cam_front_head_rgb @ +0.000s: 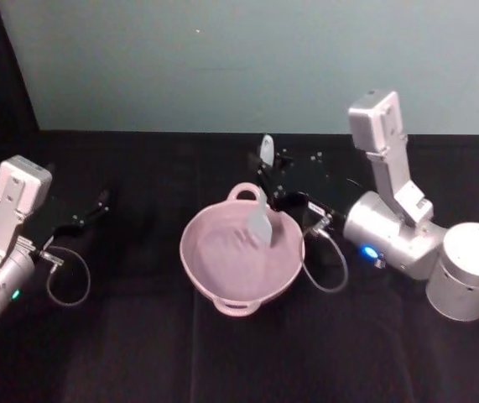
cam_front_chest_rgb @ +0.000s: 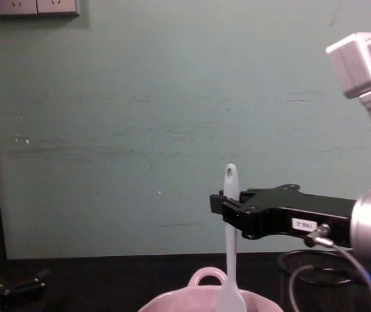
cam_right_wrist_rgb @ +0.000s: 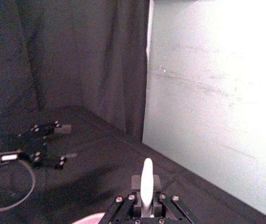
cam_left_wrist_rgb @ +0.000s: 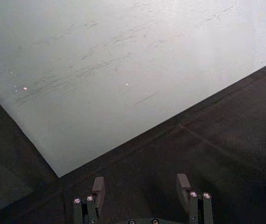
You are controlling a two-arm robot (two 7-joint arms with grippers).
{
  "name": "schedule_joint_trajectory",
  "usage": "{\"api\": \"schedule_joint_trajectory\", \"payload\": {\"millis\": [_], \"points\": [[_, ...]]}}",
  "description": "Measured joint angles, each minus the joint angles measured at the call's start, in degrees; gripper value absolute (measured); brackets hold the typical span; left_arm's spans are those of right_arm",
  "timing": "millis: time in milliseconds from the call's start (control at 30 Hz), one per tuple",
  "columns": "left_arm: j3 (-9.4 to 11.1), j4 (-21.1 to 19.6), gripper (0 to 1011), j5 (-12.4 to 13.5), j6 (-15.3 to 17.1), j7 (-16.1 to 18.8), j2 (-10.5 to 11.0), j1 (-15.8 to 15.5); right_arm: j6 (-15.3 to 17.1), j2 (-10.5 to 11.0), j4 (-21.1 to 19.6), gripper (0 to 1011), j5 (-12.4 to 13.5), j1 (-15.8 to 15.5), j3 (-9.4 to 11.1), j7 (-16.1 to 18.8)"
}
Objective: Use the one hand to pick up the spoon and stir the clear water in the bowl.
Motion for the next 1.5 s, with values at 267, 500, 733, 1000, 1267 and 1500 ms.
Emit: {"api": "schedule_joint_trajectory", "payload": {"millis": [267, 500, 733, 1000, 1267, 1500], "points": [[0.0, 0.0, 1011, 0.0, 0.0, 0.0, 0.0, 0.0, 4.25, 3.71, -7.8, 127, 2.64, -4.62, 1.81, 2.47], [0.0, 0.0, 1011, 0.0, 0.0, 0.0, 0.0, 0.0, 5.96, 4.79, -10.97, 127, 5.64, -6.66, 1.23, 4.33], [0.0, 0.0, 1011, 0.0, 0.0, 0.0, 0.0, 0.0, 4.79, 3.15, -10.38, 127, 7.0, -6.36, -0.86, 4.66], [0.0, 0.0, 1011, 0.0, 0.0, 0.0, 0.0, 0.0, 1.29, -0.74, -5.07, 127, 4.76, -3.5, -3.21, 2.79], [0.0, 0.0, 1011, 0.0, 0.0, 0.0, 0.0, 0.0, -1.99, -4.42, 1.21, 127, 0.38, -0.71, -2.59, -1.24], [0.0, 0.0, 1011, 0.0, 0.0, 0.0, 0.0, 0.0, -3.58, -5.02, 2.89, 127, -2.95, -0.02, -1.12, -3.87]]}}
